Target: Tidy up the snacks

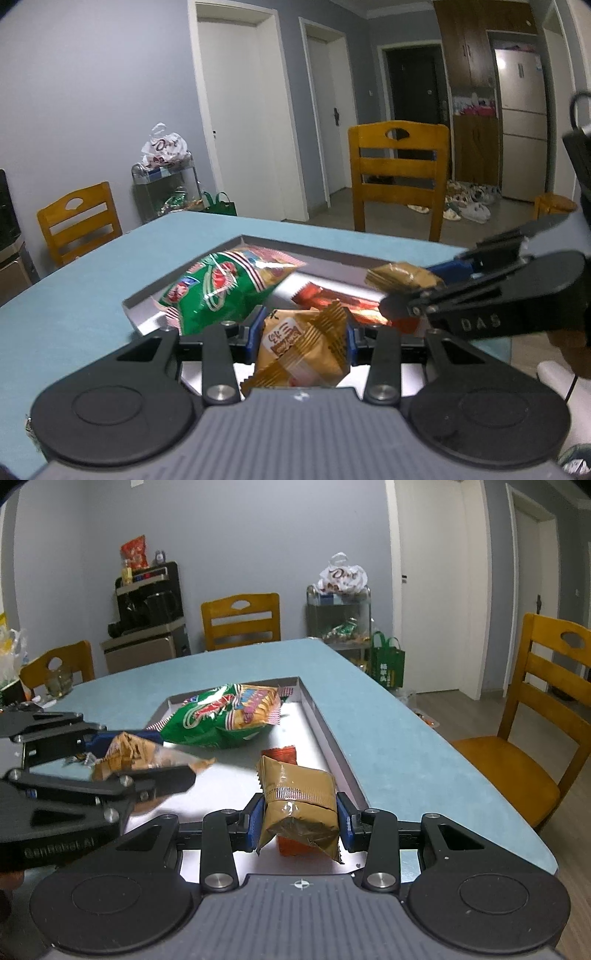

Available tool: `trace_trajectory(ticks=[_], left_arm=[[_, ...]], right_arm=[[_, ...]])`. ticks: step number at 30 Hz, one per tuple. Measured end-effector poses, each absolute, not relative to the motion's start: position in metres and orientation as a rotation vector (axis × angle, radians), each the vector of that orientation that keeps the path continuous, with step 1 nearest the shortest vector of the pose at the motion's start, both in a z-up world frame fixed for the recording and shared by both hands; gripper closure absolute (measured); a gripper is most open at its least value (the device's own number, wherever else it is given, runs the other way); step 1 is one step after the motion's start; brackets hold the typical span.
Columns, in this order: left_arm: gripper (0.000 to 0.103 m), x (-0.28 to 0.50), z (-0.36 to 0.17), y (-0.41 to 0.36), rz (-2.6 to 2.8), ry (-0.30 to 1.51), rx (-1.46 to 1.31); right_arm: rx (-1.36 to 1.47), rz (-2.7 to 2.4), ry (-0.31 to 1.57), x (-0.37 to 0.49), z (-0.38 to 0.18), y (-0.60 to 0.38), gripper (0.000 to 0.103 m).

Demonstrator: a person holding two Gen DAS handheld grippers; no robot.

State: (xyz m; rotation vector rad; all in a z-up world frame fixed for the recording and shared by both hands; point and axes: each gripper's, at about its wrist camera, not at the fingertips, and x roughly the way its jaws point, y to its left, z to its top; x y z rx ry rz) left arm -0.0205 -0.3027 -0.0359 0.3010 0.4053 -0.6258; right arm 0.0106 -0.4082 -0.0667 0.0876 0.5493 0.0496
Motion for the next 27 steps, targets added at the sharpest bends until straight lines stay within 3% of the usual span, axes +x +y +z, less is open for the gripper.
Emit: trace_trajectory(ticks=[23, 27], left_arm=[[0.062, -0.020, -0.058, -0.301, -0.694, 0.437, 0.363], [0.056, -0.022, -0.058, -0.300, -0.702, 0.448, 0.358]], right_arm=[[0.011, 0.028, 0.580, 0.022, -0.078, -0.397, 0.060], [0.026, 0.026, 0.577, 0.022, -0.077, -0.399, 0.055]])
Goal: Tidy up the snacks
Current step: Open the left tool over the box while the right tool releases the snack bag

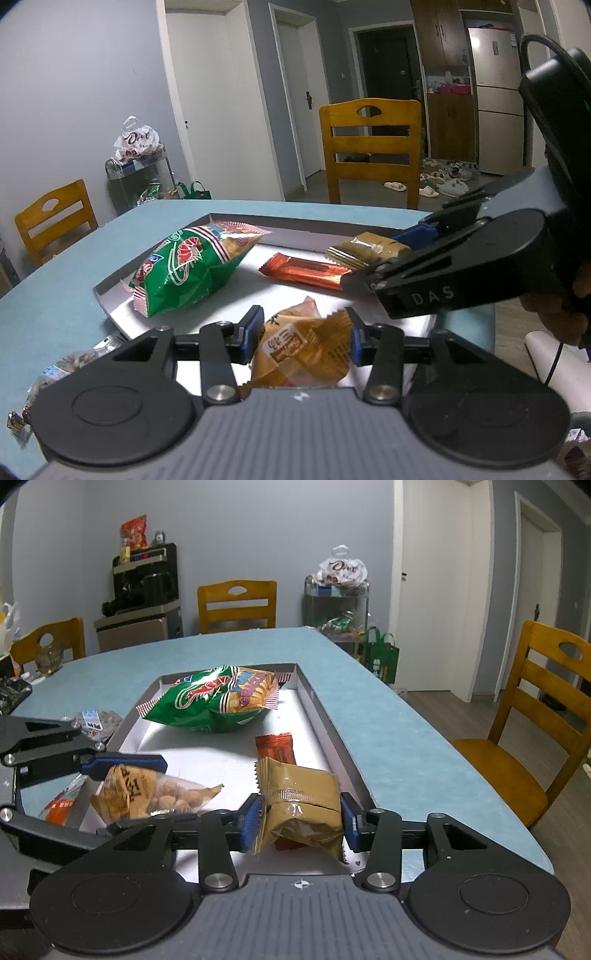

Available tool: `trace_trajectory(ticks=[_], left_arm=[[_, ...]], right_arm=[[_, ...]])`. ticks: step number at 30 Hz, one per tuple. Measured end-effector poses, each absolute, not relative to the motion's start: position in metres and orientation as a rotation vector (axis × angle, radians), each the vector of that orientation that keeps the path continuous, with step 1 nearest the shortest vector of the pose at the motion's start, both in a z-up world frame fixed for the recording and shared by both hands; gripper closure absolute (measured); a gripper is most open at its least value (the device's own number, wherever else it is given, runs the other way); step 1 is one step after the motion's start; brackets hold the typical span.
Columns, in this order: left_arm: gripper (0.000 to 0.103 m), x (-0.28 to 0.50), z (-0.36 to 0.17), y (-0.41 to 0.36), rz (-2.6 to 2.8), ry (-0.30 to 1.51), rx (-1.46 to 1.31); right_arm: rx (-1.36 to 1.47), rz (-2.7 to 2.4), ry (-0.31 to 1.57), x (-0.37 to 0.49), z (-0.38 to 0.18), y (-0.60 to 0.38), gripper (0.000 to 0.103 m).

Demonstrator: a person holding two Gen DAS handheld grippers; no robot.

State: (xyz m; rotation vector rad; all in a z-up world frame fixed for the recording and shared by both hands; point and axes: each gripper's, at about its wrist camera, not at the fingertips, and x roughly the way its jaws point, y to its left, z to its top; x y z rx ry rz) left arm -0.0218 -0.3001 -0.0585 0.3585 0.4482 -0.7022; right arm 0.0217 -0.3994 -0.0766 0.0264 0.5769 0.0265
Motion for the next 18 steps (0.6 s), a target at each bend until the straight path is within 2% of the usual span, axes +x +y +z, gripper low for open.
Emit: trace_trajectory(ticks=[2, 4, 5, 6, 9, 11, 13, 18], left_arm=[[0.047, -0.022, -0.059, -0.300, -0.708, 0.454, 0.354], [0.019, -0.024, -0.058, -0.299, -0.694, 0.445, 0.354], [0.015, -0.024, -0.057, -0.299, -0.686, 0.436, 0.353], [0.013, -0.025, -0.057, -0.298, -0.685, 0.429, 0.349], [0.008, -0.025, -0.055, -0.296, -0.684, 0.425, 0.337], [0.007, -0.026, -0.054, -0.294, -0.675, 0.423, 0.335], [0.007, -0.025, -0.054, -0.293, -0.671, 0.428, 0.328], [0.005, -0.024, -0.052, -0.289, -0.664, 0.443, 0.310]], right_arm=[[0.037, 0.032, 0.575, 0.020, -0.076, -0.401, 0.052], [0.046, 0.032, 0.570, 0.019, -0.075, -0.401, 0.049], [0.051, 0.034, 0.566, 0.019, -0.074, -0.402, 0.047], [0.059, 0.038, 0.562, 0.018, -0.073, -0.402, 0.045], [0.082, 0.058, 0.545, 0.014, -0.068, -0.403, 0.032], [0.095, 0.075, 0.515, 0.010, -0.064, -0.402, 0.011], [0.106, 0.086, 0.492, 0.006, -0.060, -0.402, 0.007], [0.097, 0.083, 0.487, 0.004, -0.056, -0.398, 0.007]])
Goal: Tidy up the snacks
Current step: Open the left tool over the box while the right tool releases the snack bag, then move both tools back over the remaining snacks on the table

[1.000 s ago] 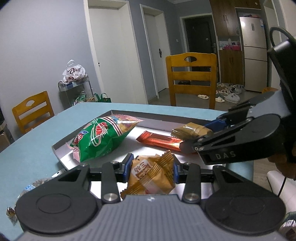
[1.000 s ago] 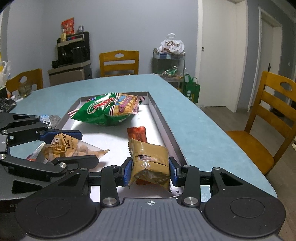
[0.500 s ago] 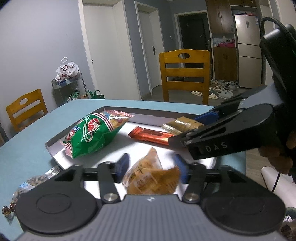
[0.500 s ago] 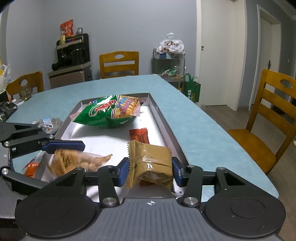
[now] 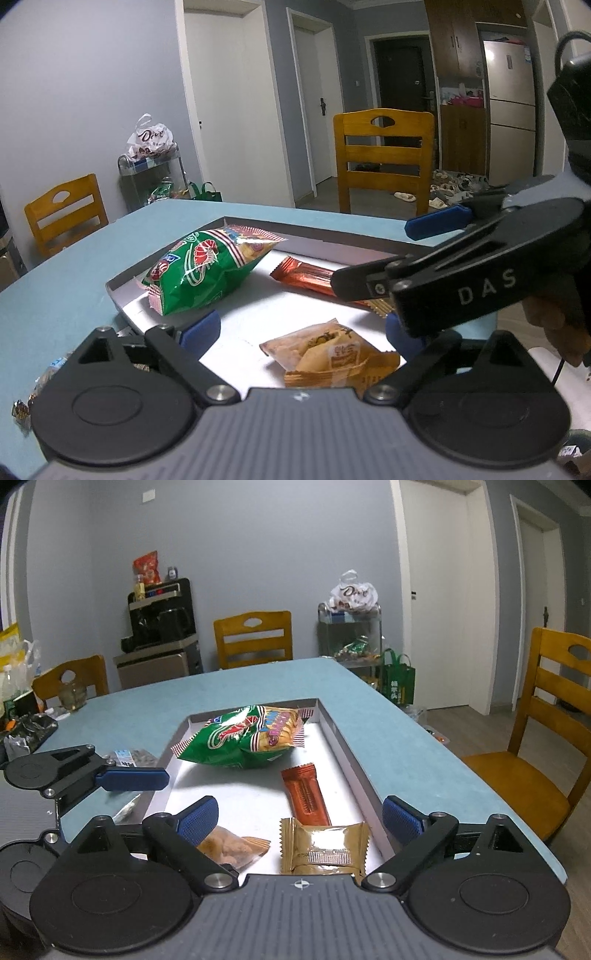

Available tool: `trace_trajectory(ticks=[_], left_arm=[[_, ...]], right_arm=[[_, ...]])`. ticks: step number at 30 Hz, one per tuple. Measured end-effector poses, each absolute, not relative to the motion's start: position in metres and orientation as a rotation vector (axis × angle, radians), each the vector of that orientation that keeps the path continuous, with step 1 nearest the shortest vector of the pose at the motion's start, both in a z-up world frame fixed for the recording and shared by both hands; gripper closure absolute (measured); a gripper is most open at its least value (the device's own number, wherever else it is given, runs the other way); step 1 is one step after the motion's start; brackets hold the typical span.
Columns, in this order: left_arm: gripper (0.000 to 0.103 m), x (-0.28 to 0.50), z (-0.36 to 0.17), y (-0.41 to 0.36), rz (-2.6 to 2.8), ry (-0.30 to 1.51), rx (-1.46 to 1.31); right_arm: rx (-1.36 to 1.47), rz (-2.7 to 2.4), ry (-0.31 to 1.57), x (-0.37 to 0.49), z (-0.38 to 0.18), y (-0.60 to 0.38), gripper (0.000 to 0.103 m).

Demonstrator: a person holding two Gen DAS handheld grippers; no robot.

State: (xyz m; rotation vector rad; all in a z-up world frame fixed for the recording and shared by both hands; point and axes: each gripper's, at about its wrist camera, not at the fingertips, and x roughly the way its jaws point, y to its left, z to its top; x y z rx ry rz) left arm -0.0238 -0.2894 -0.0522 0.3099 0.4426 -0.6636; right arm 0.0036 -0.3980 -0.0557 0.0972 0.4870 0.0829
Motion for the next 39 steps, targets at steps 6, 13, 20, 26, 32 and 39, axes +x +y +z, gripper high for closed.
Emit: trace_trajectory(ticks=[6, 13, 20, 26, 32, 39], left_arm=[[0.005, -0.024, -0.049, -0.284, -0.660, 0.452, 0.303], [0.005, -0.028, -0.040, -0.273, -0.647, 0.447, 0.299], [0.005, -0.027, -0.022, -0.241, -0.624, 0.475, 0.249], [0.005, -0.028, -0.002, -0.204, -0.578, 0.455, 0.230], [0.005, -0.024, 0.022, -0.166, -0.512, 0.404, 0.226], [0.005, -0.003, 0.056, -0.119, -0.450, 0.396, 0.130]], right_arm=[[0.114, 0.058, 0.496, 0.003, -0.053, -0.400, 0.007], [0.130, 0.055, 0.494, 0.001, -0.048, -0.398, 0.006], [0.116, 0.063, 0.490, 0.001, -0.040, -0.388, 0.006], [0.112, 0.075, 0.477, 0.000, -0.031, -0.377, 0.006], [0.096, 0.094, 0.481, 0.005, -0.024, -0.359, 0.006], [0.093, 0.145, 0.472, 0.008, -0.010, -0.337, 0.006]])
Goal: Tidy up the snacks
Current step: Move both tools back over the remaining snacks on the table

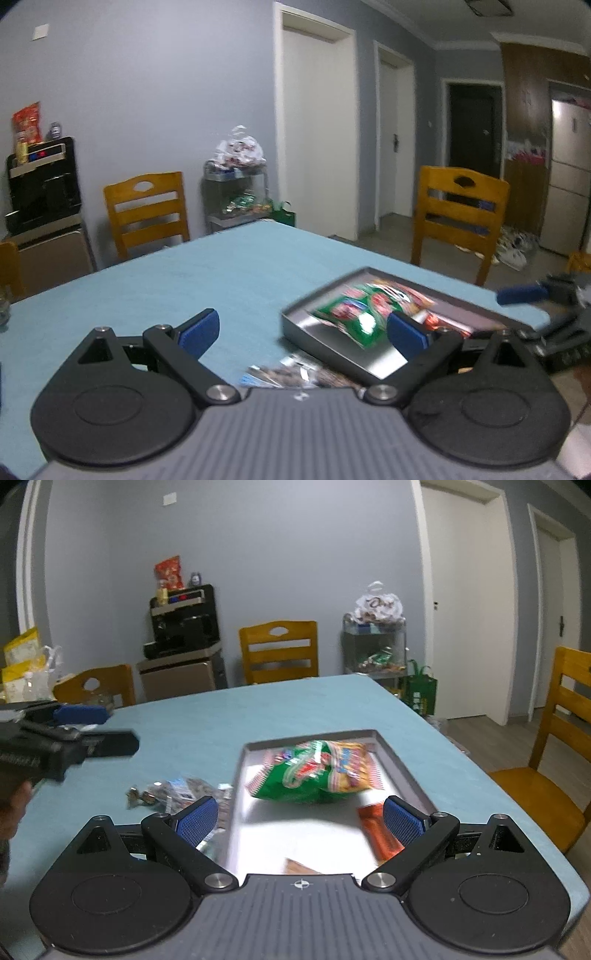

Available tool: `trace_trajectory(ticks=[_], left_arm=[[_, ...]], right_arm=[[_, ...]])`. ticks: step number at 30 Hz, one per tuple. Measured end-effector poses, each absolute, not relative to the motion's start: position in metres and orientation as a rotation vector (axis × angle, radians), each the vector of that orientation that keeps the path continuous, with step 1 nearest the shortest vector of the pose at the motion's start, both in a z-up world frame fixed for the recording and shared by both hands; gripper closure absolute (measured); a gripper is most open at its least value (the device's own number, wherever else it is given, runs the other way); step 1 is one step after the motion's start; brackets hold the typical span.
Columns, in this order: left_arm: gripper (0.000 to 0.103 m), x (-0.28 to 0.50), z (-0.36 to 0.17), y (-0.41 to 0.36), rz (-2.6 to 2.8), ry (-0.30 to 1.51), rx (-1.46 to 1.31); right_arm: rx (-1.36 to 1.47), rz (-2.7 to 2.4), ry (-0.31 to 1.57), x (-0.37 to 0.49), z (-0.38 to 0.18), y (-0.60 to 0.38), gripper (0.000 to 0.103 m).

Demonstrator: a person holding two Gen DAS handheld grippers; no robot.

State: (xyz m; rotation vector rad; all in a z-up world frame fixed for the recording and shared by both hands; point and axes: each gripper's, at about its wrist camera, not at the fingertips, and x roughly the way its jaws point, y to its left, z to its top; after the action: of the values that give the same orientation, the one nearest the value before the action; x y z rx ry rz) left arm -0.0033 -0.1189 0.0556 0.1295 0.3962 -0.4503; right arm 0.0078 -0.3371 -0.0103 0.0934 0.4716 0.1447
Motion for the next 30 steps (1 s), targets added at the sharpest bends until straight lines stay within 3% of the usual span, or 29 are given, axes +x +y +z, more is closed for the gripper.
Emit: trace_trajectory(ticks=[7, 30], left_arm=[[0.001, 0.014, 0.071, -0.081, -0.353, 0.367, 0.089], [0.001, 0.054, 0.001, -0.022, -0.172, 0.542, 0.063]], right_arm=[[0.108, 0.209, 0.442, 0.013, 0.012, -0.312, 0.005], [-0.010, 0.308, 0.548, 0.049, -0.014, -0.227, 0.005]])
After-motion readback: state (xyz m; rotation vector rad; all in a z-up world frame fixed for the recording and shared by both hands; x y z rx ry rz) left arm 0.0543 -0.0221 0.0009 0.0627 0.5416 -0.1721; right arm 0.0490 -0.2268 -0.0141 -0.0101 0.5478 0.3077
